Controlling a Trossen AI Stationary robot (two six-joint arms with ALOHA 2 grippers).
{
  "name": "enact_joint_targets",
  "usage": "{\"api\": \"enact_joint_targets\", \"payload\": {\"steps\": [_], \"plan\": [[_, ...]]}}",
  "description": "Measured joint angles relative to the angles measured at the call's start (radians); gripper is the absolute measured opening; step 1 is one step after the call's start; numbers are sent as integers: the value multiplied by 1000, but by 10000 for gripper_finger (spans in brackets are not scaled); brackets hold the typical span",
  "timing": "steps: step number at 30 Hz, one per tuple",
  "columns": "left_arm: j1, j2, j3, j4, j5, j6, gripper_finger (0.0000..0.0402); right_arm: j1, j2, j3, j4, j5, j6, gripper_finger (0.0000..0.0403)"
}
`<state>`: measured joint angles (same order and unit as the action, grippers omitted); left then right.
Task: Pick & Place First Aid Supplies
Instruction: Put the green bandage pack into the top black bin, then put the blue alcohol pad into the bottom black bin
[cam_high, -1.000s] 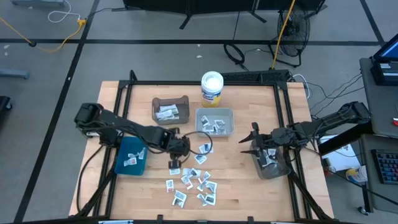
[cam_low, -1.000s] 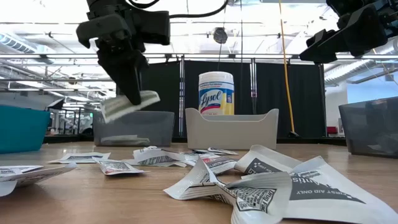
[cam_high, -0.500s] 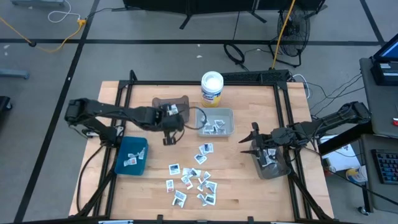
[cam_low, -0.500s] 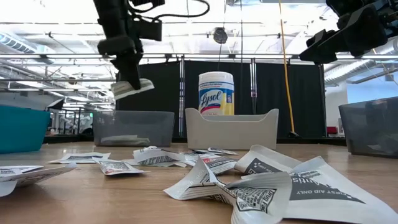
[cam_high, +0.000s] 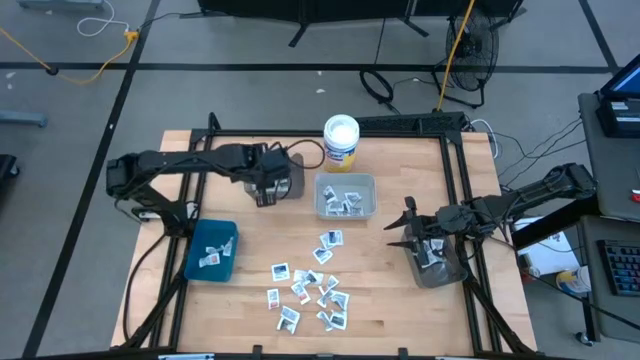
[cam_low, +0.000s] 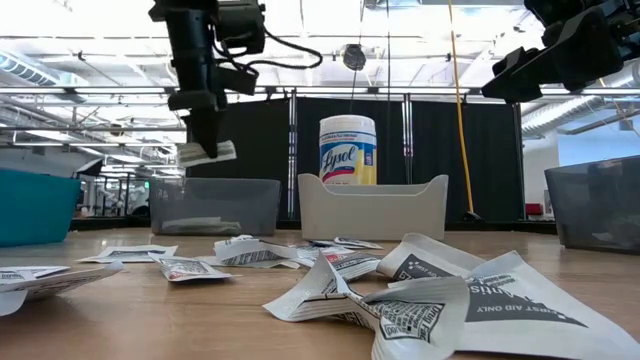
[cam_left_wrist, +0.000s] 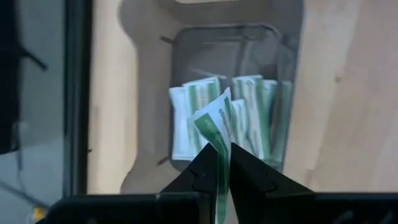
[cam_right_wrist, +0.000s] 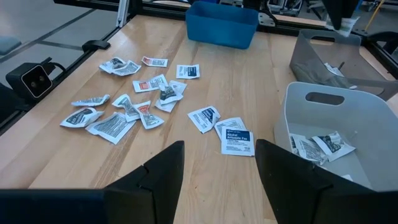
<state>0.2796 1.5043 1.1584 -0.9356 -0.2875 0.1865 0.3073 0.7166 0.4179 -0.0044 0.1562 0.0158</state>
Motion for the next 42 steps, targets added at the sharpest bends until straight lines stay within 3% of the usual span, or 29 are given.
{"api": "enact_joint_targets", "payload": {"steps": [6, 17, 23, 31, 36, 42], "plan": [[37, 7, -16, -4, 78, 87, 50, 0, 0, 0, 0, 0, 6, 192], [67, 7, -53, -3, 62, 35, 151, 0, 0, 0, 0, 0, 25, 192], [34, -9, -37, -13, 58, -16, 181, 0, 6, 0, 37, 0, 25, 192], [-92, -126, -19, -8, 59, -84, 171, 0, 106, 0, 158, -10, 25, 192], [-209, -229, -24, 1, 125, -196, 154, 0, 192, 0, 242, -56, 24, 192], [-374, -254, -26, -4, 134, -350, 140, 0, 283, 1, 354, -56, 1, 192]]}}
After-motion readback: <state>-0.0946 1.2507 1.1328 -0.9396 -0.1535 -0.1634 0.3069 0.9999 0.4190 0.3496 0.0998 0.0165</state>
